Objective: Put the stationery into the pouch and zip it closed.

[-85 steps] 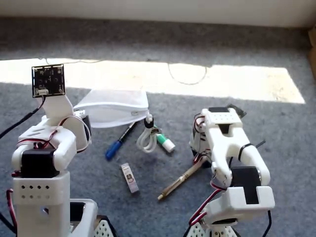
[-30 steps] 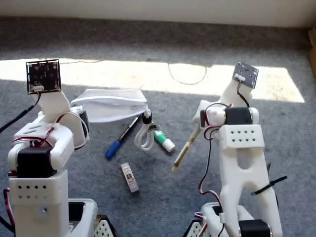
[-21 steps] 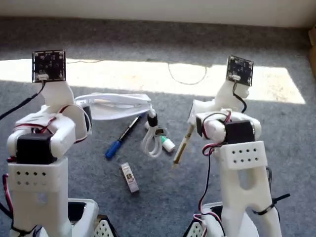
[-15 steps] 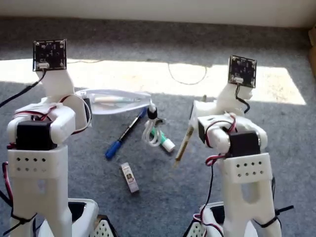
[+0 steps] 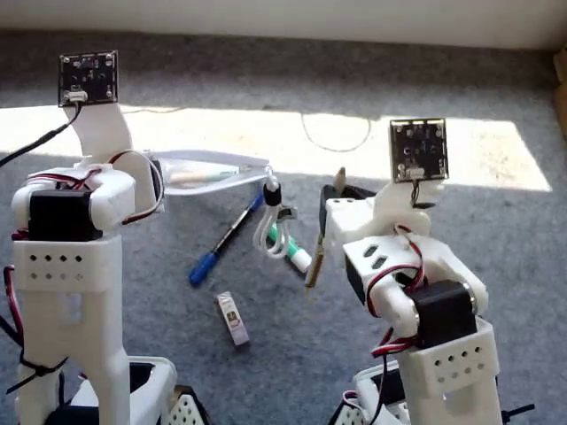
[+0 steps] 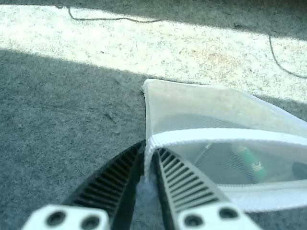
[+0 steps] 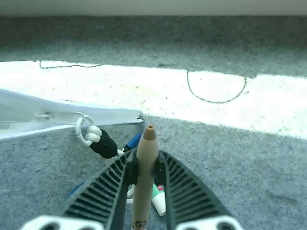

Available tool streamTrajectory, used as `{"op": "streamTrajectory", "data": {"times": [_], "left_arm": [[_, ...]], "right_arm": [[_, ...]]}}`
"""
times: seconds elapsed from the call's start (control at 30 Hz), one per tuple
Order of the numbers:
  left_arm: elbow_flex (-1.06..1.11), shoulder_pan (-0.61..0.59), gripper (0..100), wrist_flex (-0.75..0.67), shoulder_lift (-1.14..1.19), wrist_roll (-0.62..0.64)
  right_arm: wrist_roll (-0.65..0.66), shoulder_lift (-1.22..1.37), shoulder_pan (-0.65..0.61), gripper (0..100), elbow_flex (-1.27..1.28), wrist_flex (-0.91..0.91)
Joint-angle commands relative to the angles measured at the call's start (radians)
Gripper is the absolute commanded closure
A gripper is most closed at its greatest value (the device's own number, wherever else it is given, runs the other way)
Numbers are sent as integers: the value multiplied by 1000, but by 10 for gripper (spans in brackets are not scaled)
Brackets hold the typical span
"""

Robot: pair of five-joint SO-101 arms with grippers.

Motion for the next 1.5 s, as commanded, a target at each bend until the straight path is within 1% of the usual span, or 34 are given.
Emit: {"op": "streamTrajectory", "data": {"times": [0.0,0.27,0.83,1.2,1.47], "left_arm": [[-31,21,993,3,18,12],[-28,21,993,6,19,12],[2,21,993,-3,16,32],[2,21,993,-3,13,32],[4,21,993,-3,12,32]], "right_arm": [[34,-59,-56,994,-19,-73],[121,-130,-208,994,-19,-266],[121,-128,-401,994,-21,-591],[121,-127,-415,994,-10,-848],[123,-125,-412,994,108,-1007]]}}
